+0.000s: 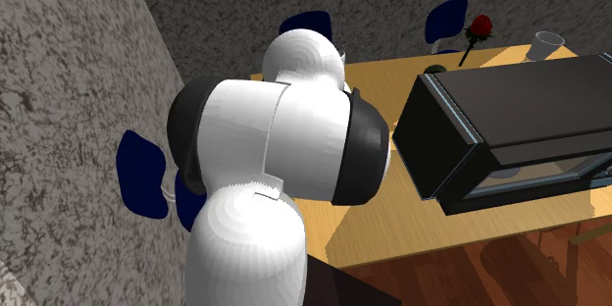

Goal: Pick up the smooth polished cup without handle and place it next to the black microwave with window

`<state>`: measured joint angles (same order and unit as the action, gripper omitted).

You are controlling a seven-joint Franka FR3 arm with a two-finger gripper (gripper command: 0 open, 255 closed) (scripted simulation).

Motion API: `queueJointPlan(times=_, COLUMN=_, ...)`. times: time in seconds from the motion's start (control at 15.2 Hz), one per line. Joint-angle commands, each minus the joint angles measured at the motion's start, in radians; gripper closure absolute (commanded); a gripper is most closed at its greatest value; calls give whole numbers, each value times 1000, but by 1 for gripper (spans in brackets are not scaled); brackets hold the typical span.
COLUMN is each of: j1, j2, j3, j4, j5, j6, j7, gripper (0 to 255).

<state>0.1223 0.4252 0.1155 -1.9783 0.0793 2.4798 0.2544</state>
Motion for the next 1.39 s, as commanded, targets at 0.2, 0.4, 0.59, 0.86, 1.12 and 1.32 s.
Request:
queueJointPlan(times=0.2, j1=0, j2=0, j3=0, j4=0, j5=0, j6=0, j7=0, gripper=255)
queueJointPlan(times=0.4, j1=0, j2=0, j3=0, j4=0, j5=0, j6=0, j7=0, gripper=255)
queueJointPlan(times=0.59, j1=-1, j2=-19, j3=1, j4=2, j5=1, j6=-21, j7=1, gripper=255)
queueJointPlan(times=0.86, j1=-2, j2=-54, j3=2, j4=10, j5=2, j6=-64, j7=4, gripper=255)
queueJointPlan(times=1.12, j1=-4, j2=-87, j3=2, j4=22, j5=3, j6=-108, j7=7, gripper=255)
queueJointPlan(times=1.32, j1=-4, j2=-110, j3=3, j4=33, j5=3, j6=-142, j7=9, gripper=255)
